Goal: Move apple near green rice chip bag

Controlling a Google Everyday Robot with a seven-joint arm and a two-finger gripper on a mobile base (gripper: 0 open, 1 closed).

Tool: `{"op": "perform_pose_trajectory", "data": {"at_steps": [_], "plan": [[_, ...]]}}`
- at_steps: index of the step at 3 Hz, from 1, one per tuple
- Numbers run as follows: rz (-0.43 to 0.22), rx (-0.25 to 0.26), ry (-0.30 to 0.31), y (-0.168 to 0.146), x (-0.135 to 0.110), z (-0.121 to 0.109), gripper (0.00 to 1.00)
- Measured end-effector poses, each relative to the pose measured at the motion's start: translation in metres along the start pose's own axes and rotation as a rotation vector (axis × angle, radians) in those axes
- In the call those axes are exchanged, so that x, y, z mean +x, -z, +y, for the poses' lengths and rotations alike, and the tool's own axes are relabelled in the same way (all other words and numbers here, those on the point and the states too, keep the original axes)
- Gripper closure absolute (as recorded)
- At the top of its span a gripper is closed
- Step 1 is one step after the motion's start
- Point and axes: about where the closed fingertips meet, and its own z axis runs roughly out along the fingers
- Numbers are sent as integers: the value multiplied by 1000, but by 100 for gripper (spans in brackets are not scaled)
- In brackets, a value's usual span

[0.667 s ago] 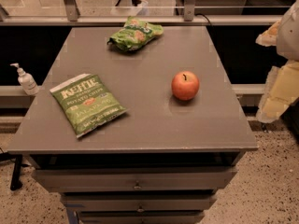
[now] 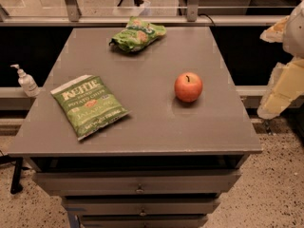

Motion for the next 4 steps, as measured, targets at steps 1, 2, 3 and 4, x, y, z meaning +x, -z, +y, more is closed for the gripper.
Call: {"op": "perform_pose_trajectory", "data": {"at_steps": [1,2,3,4], "plan": [[-131,2,-40,-27,-8,-14,0],[-290,1,-79,-70,-32,-30,0],[-407,-8,-114,-104,-55,-42,0],[-487,-35,-139,-132,-73,-41,0]]}}
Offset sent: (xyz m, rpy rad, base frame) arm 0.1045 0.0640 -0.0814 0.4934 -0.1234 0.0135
